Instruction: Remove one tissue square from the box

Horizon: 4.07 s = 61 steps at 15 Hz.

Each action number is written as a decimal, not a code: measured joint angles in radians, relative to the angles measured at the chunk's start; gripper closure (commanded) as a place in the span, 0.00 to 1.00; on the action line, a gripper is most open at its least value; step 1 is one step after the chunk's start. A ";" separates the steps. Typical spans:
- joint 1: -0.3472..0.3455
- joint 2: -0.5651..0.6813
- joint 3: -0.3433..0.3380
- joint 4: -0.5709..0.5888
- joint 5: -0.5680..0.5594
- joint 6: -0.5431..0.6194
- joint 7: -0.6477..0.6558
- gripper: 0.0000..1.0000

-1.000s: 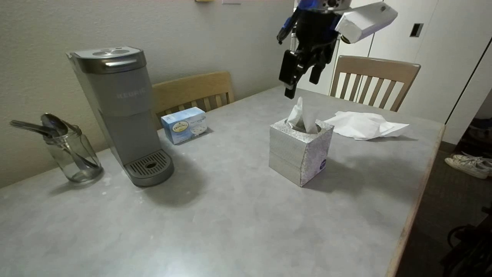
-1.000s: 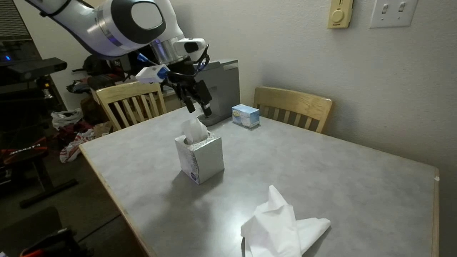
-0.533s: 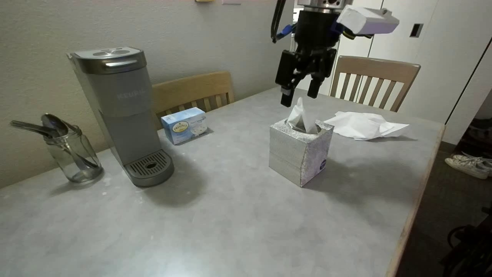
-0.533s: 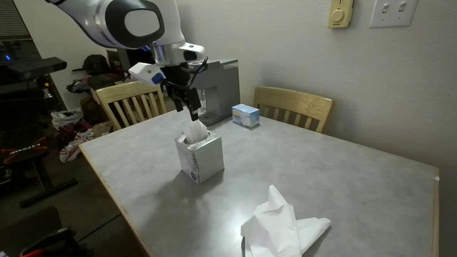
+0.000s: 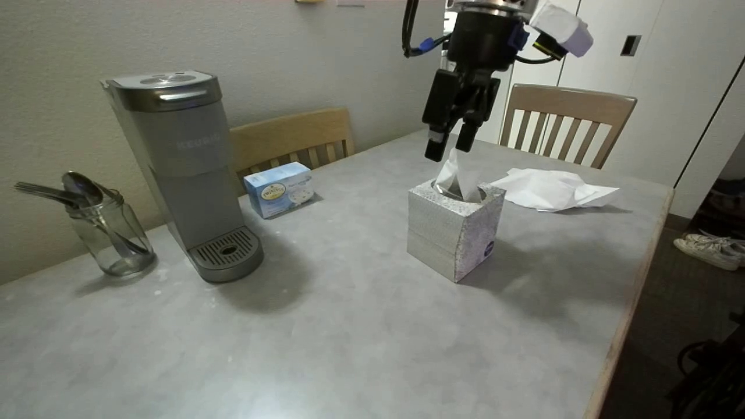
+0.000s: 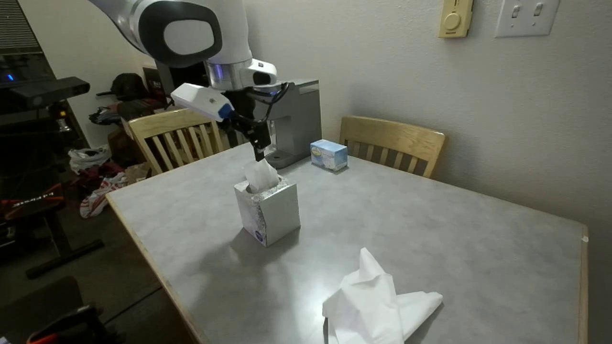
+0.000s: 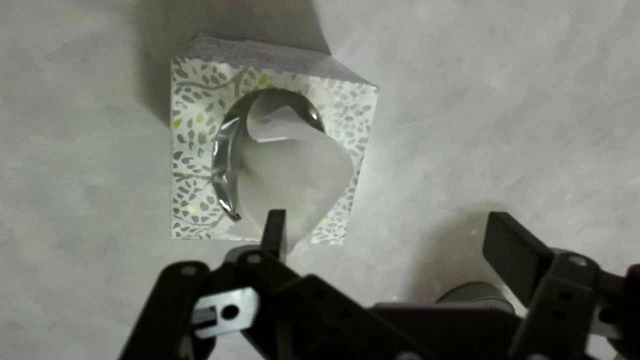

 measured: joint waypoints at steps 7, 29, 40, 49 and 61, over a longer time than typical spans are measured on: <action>-0.004 0.001 -0.010 -0.003 -0.152 0.000 0.007 0.00; -0.036 0.034 0.001 -0.014 -0.129 0.019 -0.194 1.00; -0.024 -0.119 0.018 0.038 -0.134 -0.002 -0.227 1.00; -0.019 -0.226 -0.003 0.152 -0.198 -0.010 -0.256 1.00; -0.065 -0.232 -0.129 0.182 -0.357 0.020 -0.258 1.00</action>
